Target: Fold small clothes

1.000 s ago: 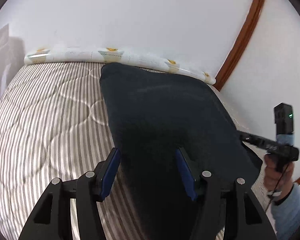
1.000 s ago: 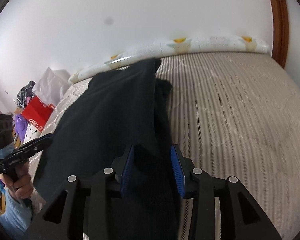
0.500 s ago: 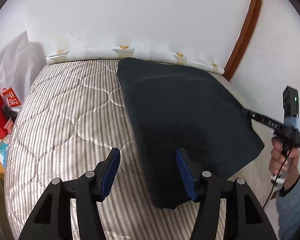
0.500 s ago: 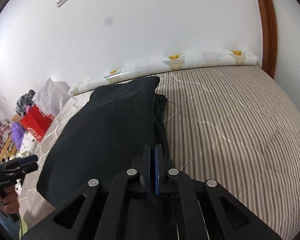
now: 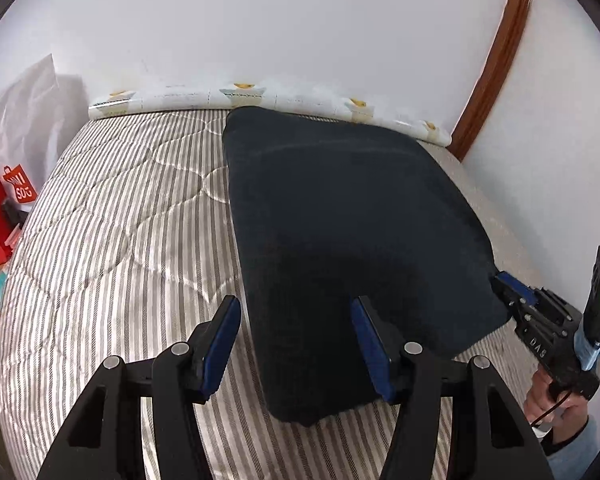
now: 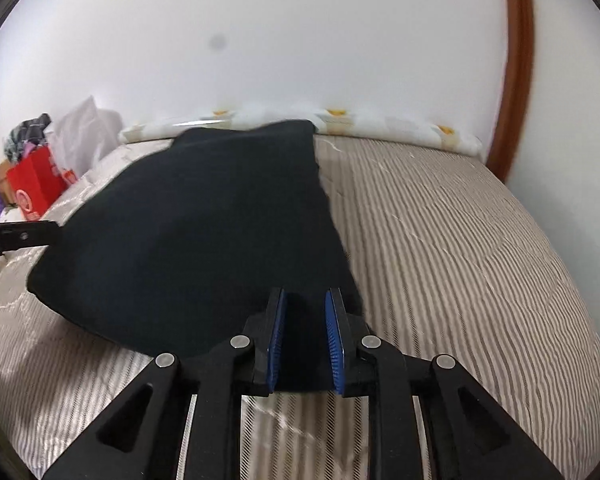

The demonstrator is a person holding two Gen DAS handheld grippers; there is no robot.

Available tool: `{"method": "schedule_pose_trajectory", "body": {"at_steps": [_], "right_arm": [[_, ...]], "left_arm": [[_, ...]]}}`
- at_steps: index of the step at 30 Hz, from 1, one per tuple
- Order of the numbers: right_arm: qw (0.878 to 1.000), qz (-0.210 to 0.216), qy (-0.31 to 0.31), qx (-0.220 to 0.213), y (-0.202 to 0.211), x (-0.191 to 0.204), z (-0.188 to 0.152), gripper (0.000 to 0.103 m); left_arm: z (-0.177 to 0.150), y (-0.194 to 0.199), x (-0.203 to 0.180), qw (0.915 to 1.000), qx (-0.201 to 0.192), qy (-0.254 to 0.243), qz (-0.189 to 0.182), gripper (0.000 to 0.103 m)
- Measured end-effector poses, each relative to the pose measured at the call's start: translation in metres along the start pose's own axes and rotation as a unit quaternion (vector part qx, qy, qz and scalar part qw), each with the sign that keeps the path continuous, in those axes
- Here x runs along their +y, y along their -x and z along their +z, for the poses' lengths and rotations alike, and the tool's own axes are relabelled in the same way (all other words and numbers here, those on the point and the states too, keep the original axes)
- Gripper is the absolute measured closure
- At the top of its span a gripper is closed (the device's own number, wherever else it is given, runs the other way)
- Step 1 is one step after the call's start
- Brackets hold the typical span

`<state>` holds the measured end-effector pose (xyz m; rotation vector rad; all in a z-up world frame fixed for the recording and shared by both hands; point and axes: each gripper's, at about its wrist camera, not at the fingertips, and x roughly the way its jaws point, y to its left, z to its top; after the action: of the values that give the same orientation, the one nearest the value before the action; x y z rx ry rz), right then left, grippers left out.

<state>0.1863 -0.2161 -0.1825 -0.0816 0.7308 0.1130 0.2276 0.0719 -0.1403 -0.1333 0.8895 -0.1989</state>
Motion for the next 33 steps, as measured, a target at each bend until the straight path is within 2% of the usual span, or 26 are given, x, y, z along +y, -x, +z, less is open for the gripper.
{"method": "schedule_pose_trajectory", "body": {"at_steps": [6, 8, 10, 14, 18, 22, 23, 24, 26, 30, 33], "right_arm": [[1.0, 0.005, -0.027, 0.013, 0.02, -0.017, -0.009, 0.079], [1.0, 0.008, -0.023, 0.016, 0.03, -0.018, -0.016, 0.073], [0.999, 0.015, -0.019, 0.021, 0.036, -0.018, -0.024, 0.061], [0.997, 0.054, -0.031, 0.035, 0.036, -0.02, -0.038, 0.055], [0.996, 0.062, -0.051, 0.05, 0.011, -0.019, -0.04, 0.054], [0.99, 0.097, -0.095, 0.035, -0.001, -0.023, -0.031, 0.054], [0.989, 0.098, -0.1, 0.041, -0.006, -0.022, -0.029, 0.054], [0.989, 0.096, -0.103, 0.047, -0.011, -0.021, -0.028, 0.056], [0.989, 0.095, -0.101, 0.042, -0.015, -0.018, -0.026, 0.064], [0.989, 0.095, -0.116, 0.016, -0.018, -0.021, -0.017, 0.085], [0.988, 0.088, -0.127, 0.012, -0.032, -0.027, -0.005, 0.086]], "left_arm": [[-0.019, 0.012, 0.003, 0.9998, 0.012, -0.01, 0.012, 0.047], [-0.029, 0.017, 0.007, 0.9997, 0.016, -0.016, 0.008, 0.047], [-0.04, 0.022, 0.009, 0.9996, 0.017, -0.024, -0.001, 0.047], [-0.061, 0.024, 0.006, 0.9983, 0.029, -0.049, -0.006, 0.047], [-0.065, 0.005, 0.0, 0.9978, 0.038, -0.054, 0.008, 0.048], [-0.058, -0.009, -0.005, 0.9978, 0.028, -0.06, 0.006, 0.051], [-0.058, -0.012, -0.008, 0.9973, 0.028, -0.068, 0.002, 0.06], [-0.056, -0.015, -0.011, 0.9963, 0.027, -0.081, 0.002, 0.066], [-0.053, -0.019, -0.014, 0.9958, 0.017, -0.09, 0.009, 0.071], [-0.043, -0.026, -0.01, 0.9974, 0.01, -0.071, -0.008, 0.077], [-0.03, -0.038, -0.011, 0.9977, 0.01, -0.067, -0.006, 0.077]]}}
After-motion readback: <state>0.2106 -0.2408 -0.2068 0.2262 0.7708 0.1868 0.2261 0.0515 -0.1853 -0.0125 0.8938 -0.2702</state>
